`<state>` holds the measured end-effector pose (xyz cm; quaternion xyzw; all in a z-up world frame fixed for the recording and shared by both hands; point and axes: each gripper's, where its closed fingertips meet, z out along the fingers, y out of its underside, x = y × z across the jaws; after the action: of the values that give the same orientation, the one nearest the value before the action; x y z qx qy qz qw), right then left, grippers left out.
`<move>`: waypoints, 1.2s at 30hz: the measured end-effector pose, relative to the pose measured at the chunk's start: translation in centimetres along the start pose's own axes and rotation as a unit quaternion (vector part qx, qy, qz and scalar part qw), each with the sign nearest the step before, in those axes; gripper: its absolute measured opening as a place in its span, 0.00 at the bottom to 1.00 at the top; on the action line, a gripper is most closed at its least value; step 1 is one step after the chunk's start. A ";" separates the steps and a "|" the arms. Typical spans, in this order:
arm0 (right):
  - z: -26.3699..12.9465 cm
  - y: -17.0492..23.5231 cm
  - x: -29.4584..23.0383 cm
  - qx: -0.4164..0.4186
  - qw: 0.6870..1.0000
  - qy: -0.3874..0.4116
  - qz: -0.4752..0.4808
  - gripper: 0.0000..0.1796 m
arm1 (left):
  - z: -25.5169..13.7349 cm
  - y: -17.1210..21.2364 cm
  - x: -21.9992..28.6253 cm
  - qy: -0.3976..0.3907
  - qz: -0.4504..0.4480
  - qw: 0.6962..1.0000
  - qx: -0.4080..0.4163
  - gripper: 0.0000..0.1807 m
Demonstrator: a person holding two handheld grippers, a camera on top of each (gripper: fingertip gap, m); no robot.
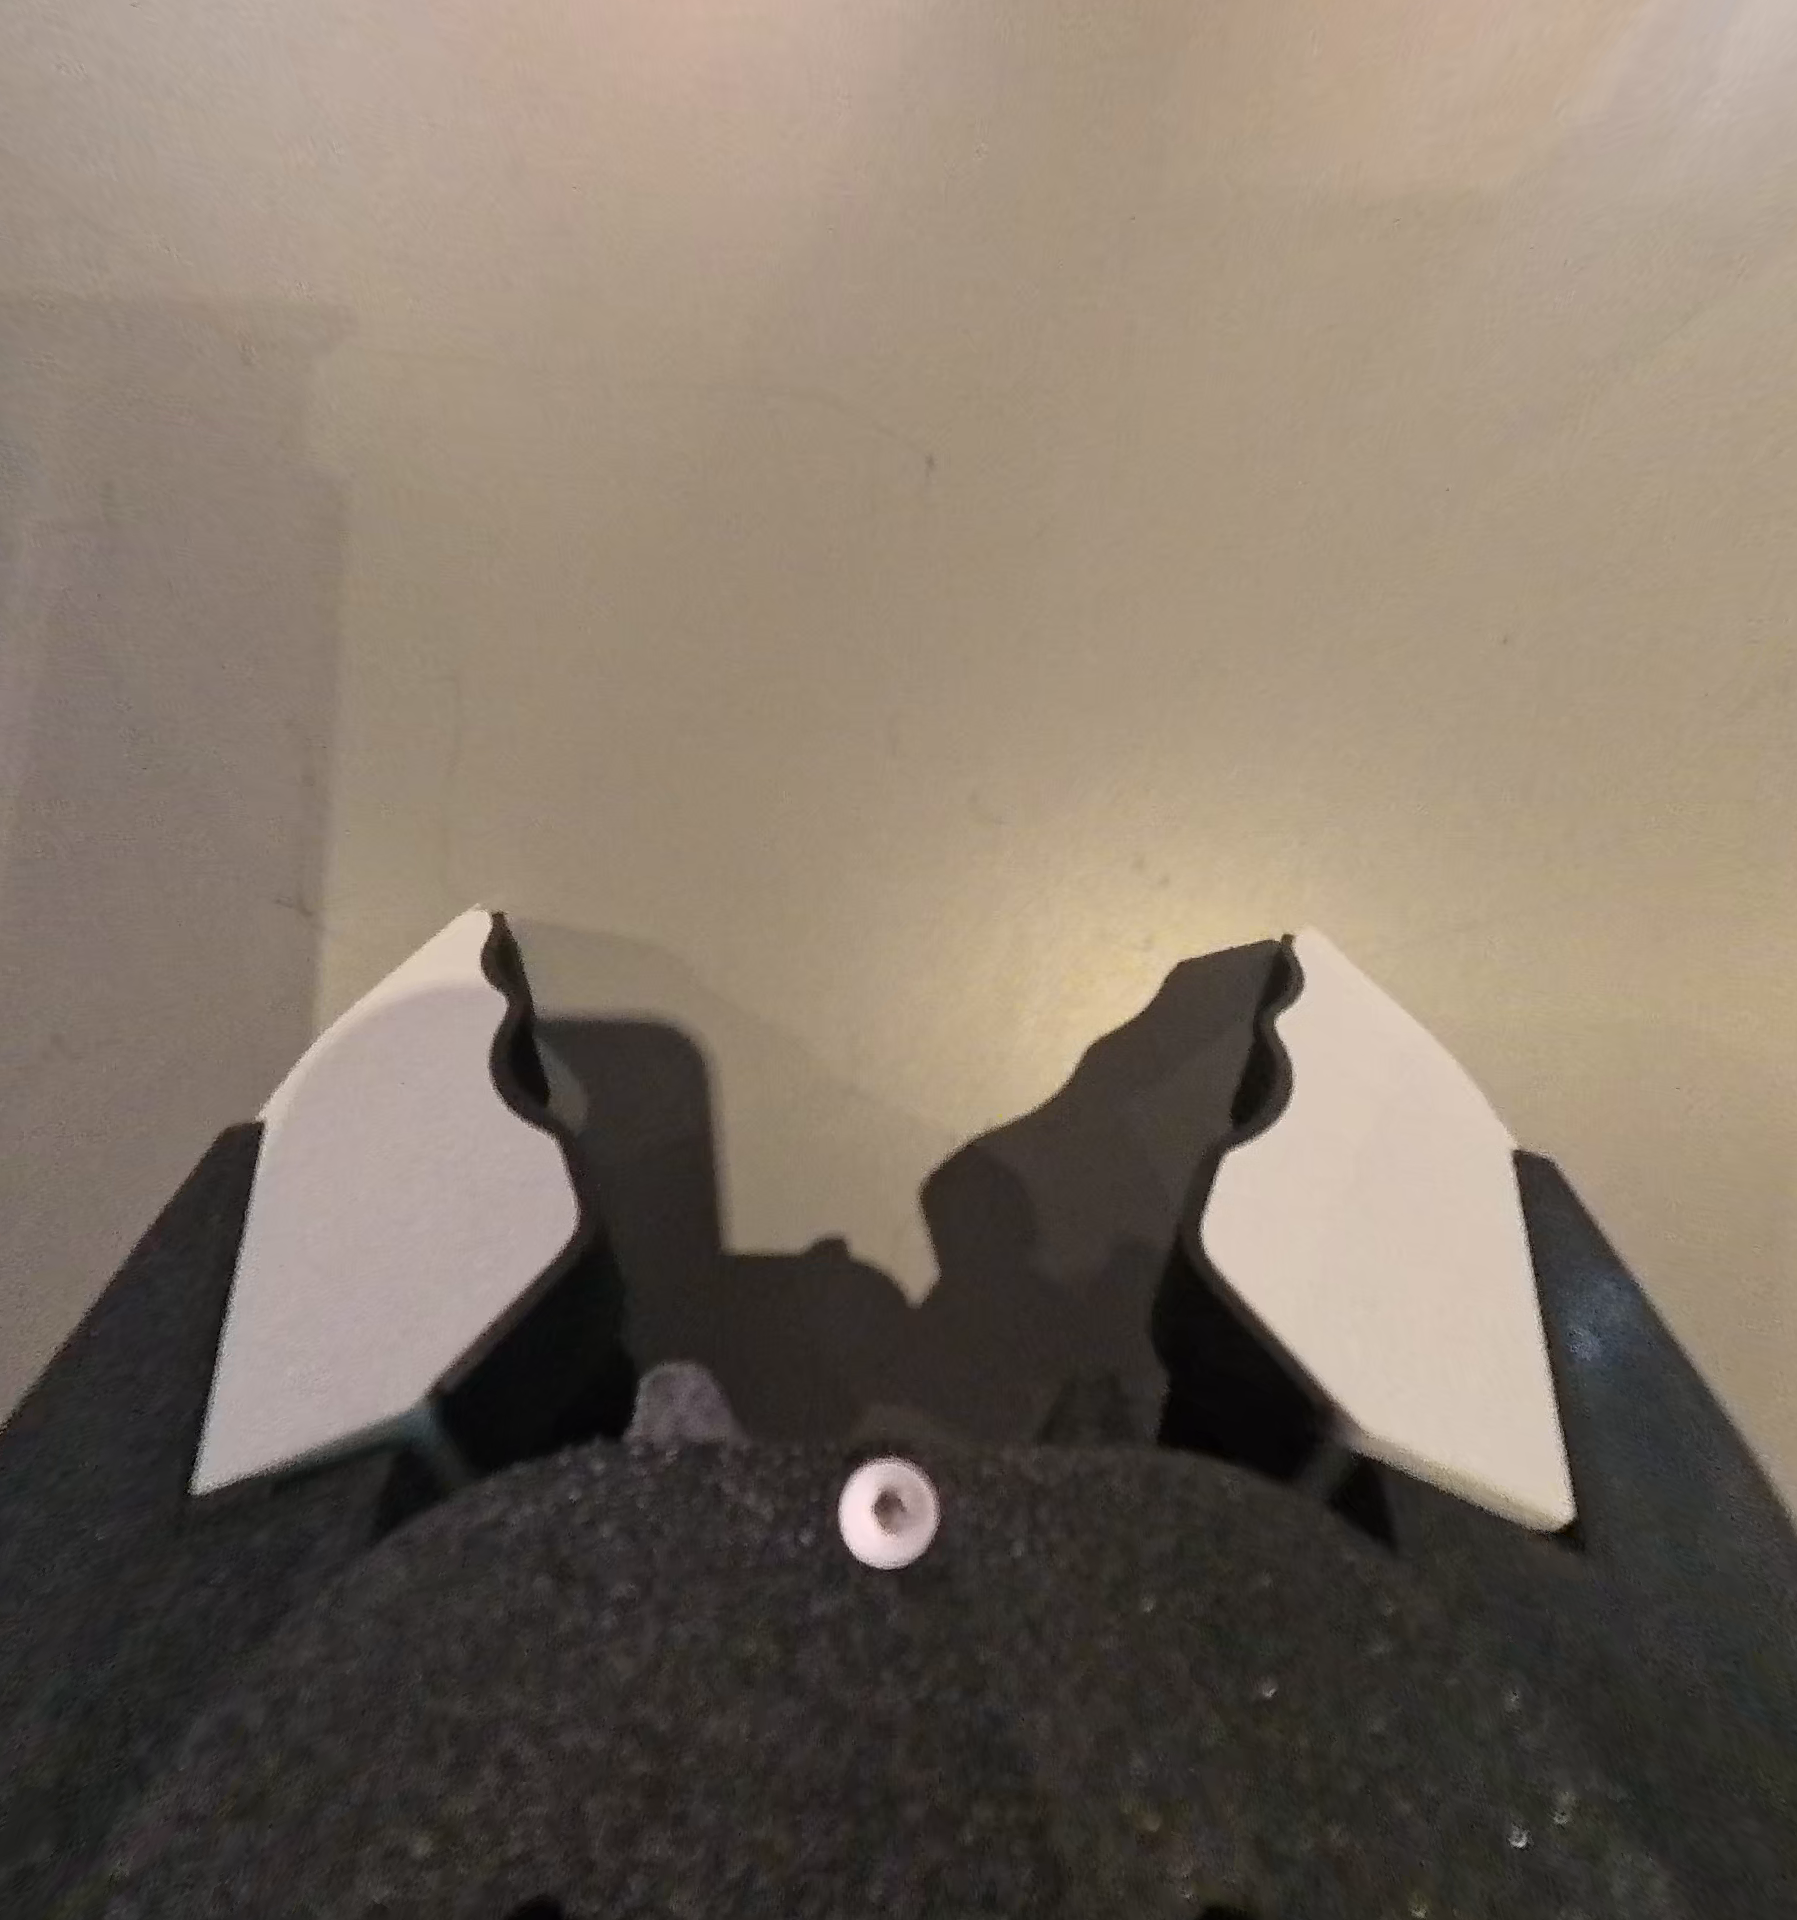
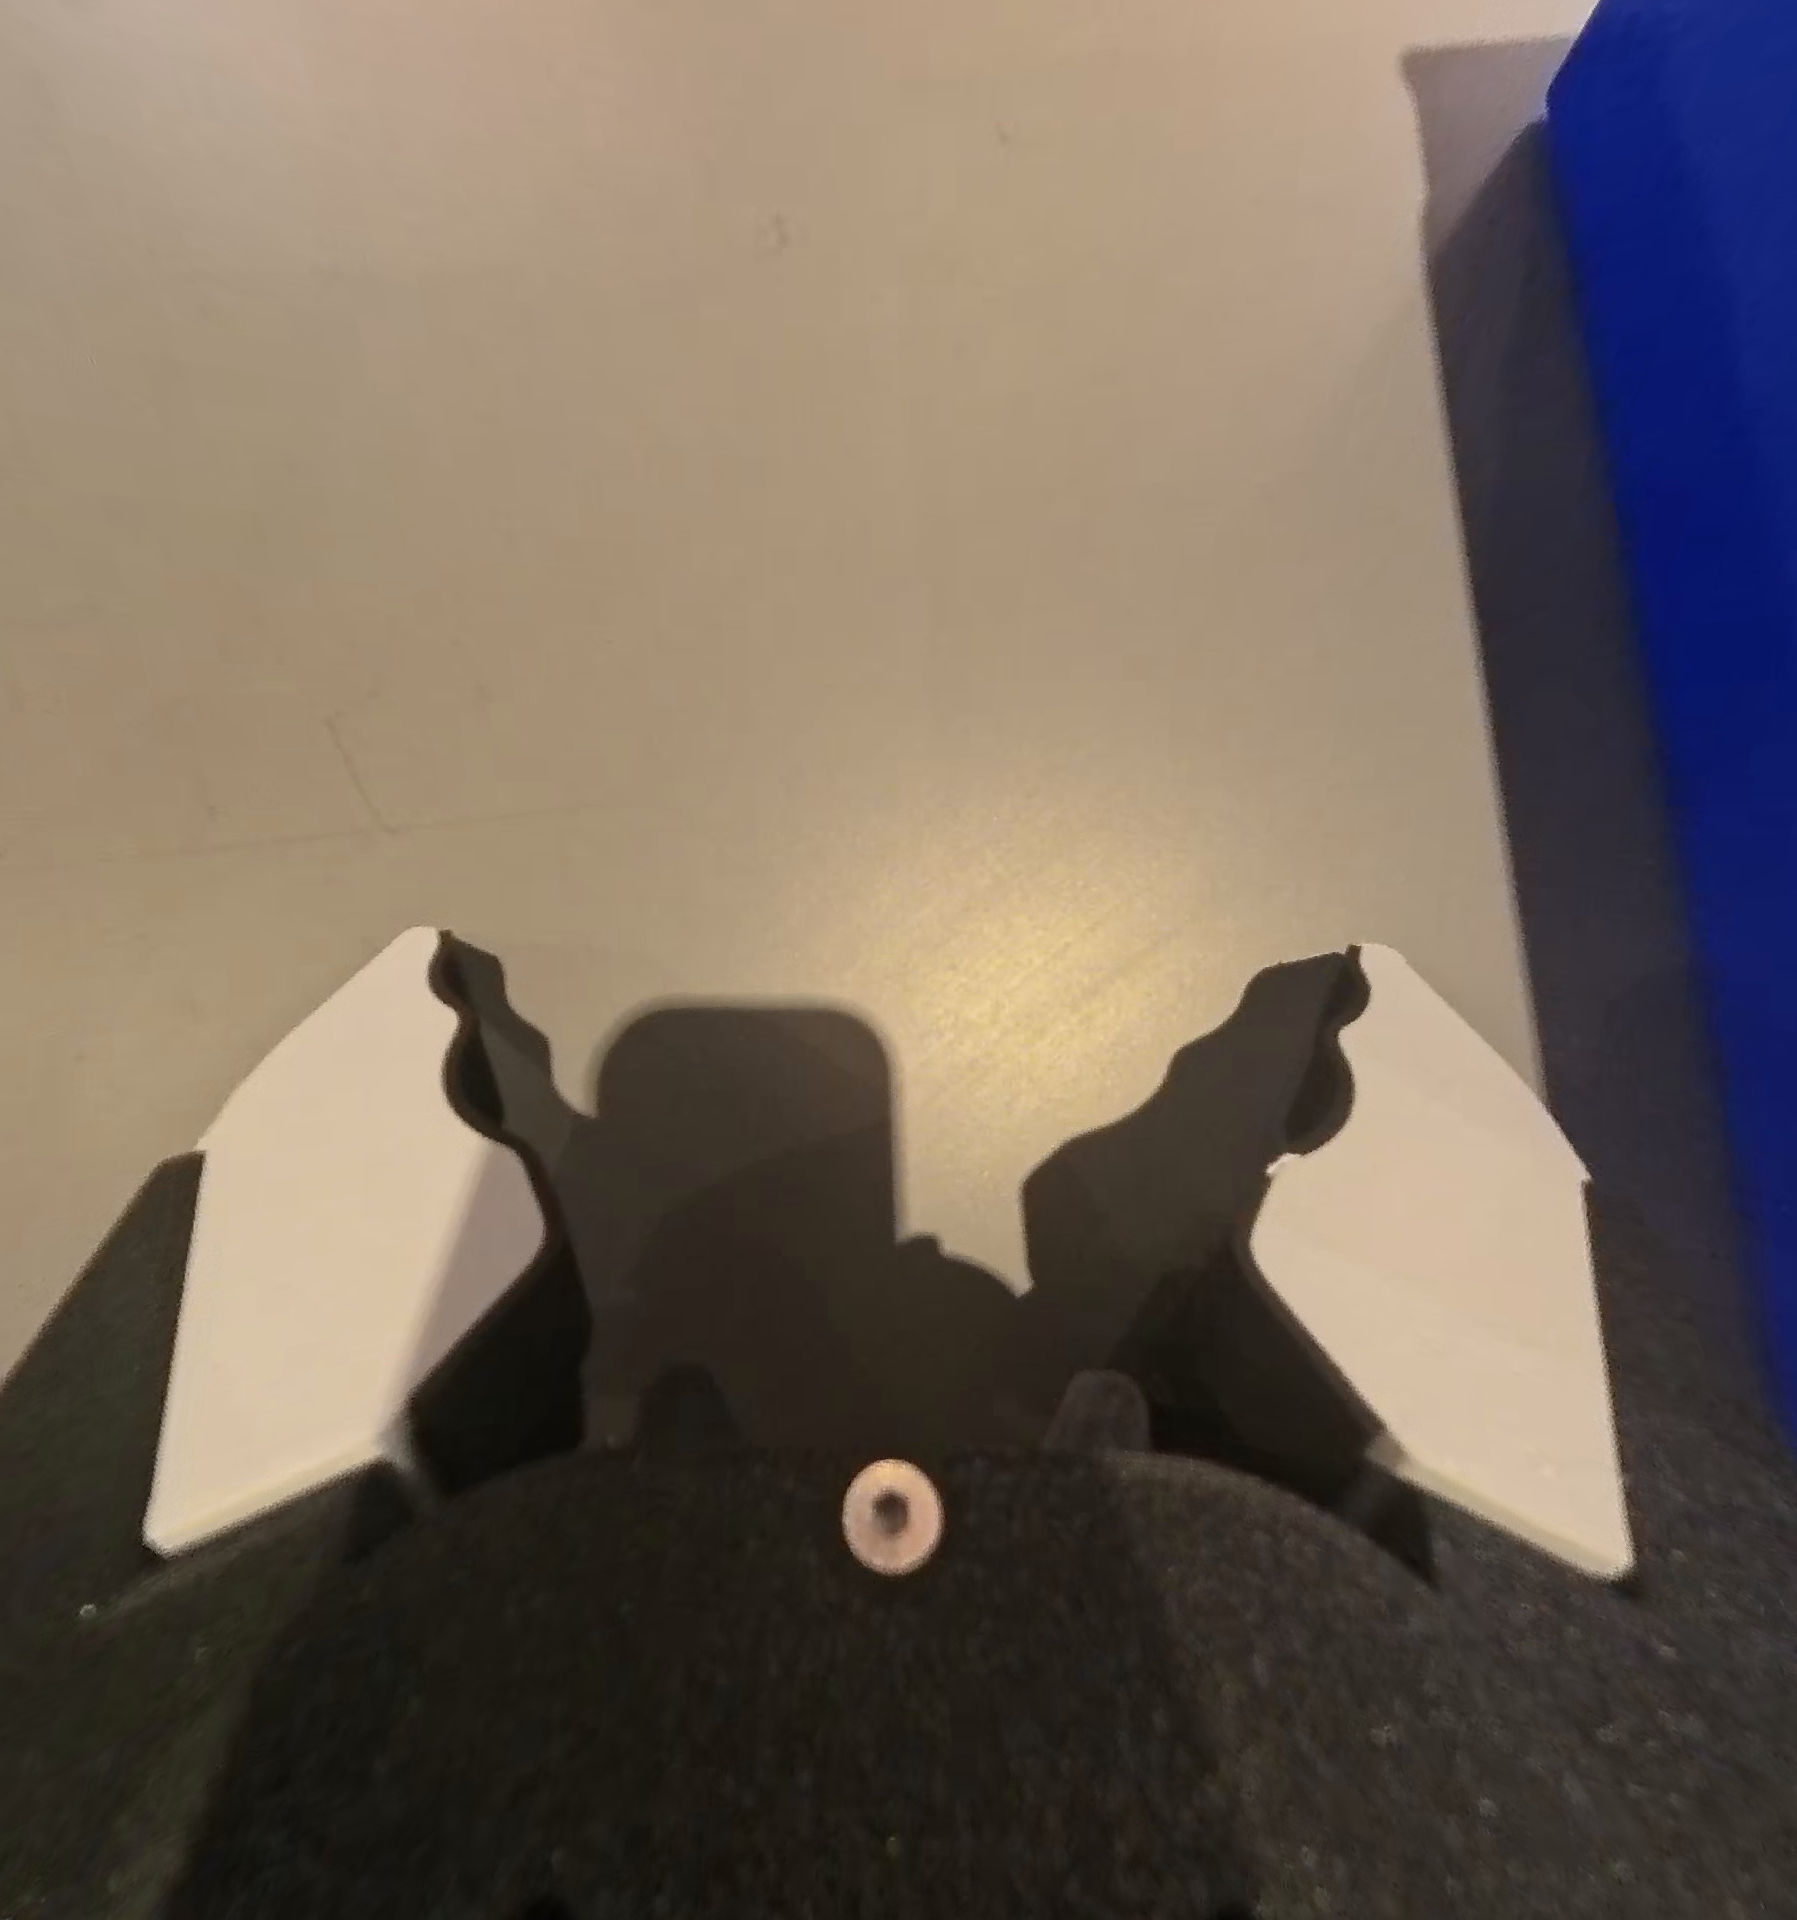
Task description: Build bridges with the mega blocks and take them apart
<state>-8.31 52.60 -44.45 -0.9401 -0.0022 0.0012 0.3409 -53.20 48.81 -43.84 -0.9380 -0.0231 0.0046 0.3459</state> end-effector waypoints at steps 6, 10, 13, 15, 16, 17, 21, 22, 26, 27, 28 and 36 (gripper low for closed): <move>0.0 0.0 0.0 0.000 1.000 0.000 0.000 0.82 | 0.0 0.0 0.0 0.001 0.001 1.000 0.000 0.72; 0.0 0.0 0.0 0.001 1.000 -0.001 0.001 0.82 | 0.1 0.0 0.2 0.003 0.004 1.000 -0.004 0.75; 0.0 -0.1 0.0 0.003 1.000 -0.003 0.003 0.82 | 0.2 0.0 0.3 0.004 0.005 1.000 -0.005 0.76; -0.1 -0.1 0.0 0.005 1.000 -0.006 0.005 0.82 | 0.2 0.0 0.3 0.005 0.006 1.000 -0.006 0.77; -0.1 -0.2 0.0 0.007 1.000 -0.008 0.007 0.82 | 0.2 0.0 0.3 0.006 0.007 1.000 -0.006 0.77; -0.2 -0.2 0.0 0.009 1.000 -0.011 0.009 0.82 | 0.2 0.0 0.3 0.006 0.007 1.000 -0.007 0.77; -0.2 -0.3 -0.1 0.012 1.000 -0.015 0.013 0.82 | 0.3 -0.1 0.4 0.008 0.009 1.000 -0.008 0.79; -0.2 -0.3 -0.1 0.012 1.000 -0.015 0.013 0.82 | 0.4 -0.1 0.4 0.009 0.010 1.000 -0.009 0.79; -0.2 -0.3 -0.1 0.013 1.000 -0.016 0.014 0.82 | 0.6 -0.2 0.4 0.012 0.014 1.000 -0.012 0.81; -0.2 -0.3 -0.1 0.013 1.000 -0.016 0.014 0.82 | 0.6 -0.3 0.4 0.012 0.014 1.000 -0.012 0.81; -0.2 -0.3 -0.1 0.013 1.000 -0.016 0.014 0.82 | 0.7 -0.3 0.4 0.012 0.014 1.000 -0.012 0.81; -0.2 -0.3 -0.1 0.013 1.000 -0.016 0.014 0.82 | 1.1 -0.8 0.2 0.010 0.011 1.000 -0.013 0.81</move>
<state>-8.36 52.65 -44.11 -0.9354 0.0058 0.0211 0.3528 -53.09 50.15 -44.15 -0.9425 -0.0099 -0.0012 0.3340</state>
